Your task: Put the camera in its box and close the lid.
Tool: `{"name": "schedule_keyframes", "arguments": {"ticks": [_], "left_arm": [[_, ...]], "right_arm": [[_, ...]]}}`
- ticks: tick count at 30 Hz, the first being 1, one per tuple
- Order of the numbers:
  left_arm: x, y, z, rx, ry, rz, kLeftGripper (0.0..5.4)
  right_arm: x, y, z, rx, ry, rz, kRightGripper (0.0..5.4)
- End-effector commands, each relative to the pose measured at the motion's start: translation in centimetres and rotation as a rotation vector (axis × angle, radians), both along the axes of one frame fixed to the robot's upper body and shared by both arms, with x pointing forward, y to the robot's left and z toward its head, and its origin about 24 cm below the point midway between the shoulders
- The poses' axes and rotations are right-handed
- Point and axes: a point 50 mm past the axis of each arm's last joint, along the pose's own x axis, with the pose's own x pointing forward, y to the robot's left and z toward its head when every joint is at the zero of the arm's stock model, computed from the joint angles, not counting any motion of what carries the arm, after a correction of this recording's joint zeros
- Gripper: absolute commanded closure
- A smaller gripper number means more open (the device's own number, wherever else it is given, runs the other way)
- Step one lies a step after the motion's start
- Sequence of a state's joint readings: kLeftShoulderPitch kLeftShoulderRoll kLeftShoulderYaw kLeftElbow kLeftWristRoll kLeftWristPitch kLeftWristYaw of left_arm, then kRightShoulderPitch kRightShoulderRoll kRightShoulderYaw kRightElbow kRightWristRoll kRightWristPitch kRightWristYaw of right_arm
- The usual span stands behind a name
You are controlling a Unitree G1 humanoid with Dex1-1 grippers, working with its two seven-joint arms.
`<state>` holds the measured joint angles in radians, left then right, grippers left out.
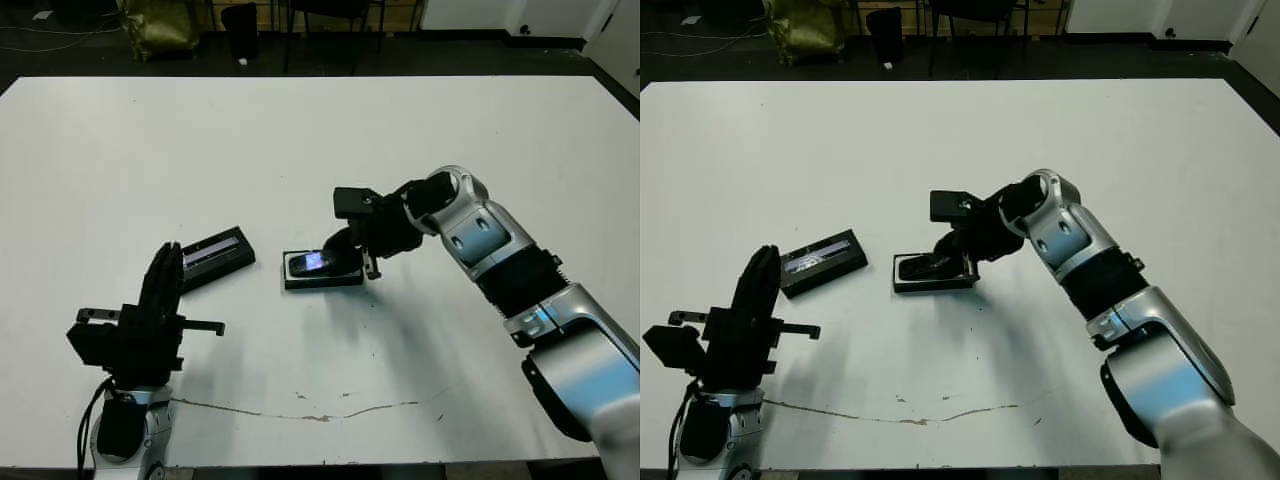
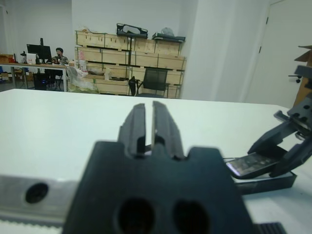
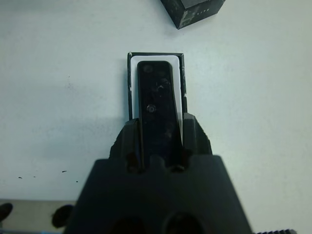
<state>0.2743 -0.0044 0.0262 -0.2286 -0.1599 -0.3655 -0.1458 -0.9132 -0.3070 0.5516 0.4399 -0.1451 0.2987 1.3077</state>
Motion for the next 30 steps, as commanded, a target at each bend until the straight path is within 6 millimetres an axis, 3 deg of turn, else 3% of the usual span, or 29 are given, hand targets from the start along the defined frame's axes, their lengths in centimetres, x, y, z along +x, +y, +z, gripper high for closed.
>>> {"name": "schedule_keyframes", "arguments": {"ticks": [1,11,30], "left_arm": [[-0.3,0.08,-0.59,-0.005,0.04,0.006,5.4],[-0.34,-0.04,-0.67,-0.009,0.041,0.009,5.4],[-0.27,0.02,-0.74,-0.008,0.036,0.006,5.4]], "right_arm": [[-0.67,0.54,-1.65,-0.035,0.059,0.016,4.81],[-0.98,0.78,-1.91,-0.043,0.119,0.031,4.81],[-0.56,0.62,-1.26,-0.069,-0.002,0.159,0.7]]}}
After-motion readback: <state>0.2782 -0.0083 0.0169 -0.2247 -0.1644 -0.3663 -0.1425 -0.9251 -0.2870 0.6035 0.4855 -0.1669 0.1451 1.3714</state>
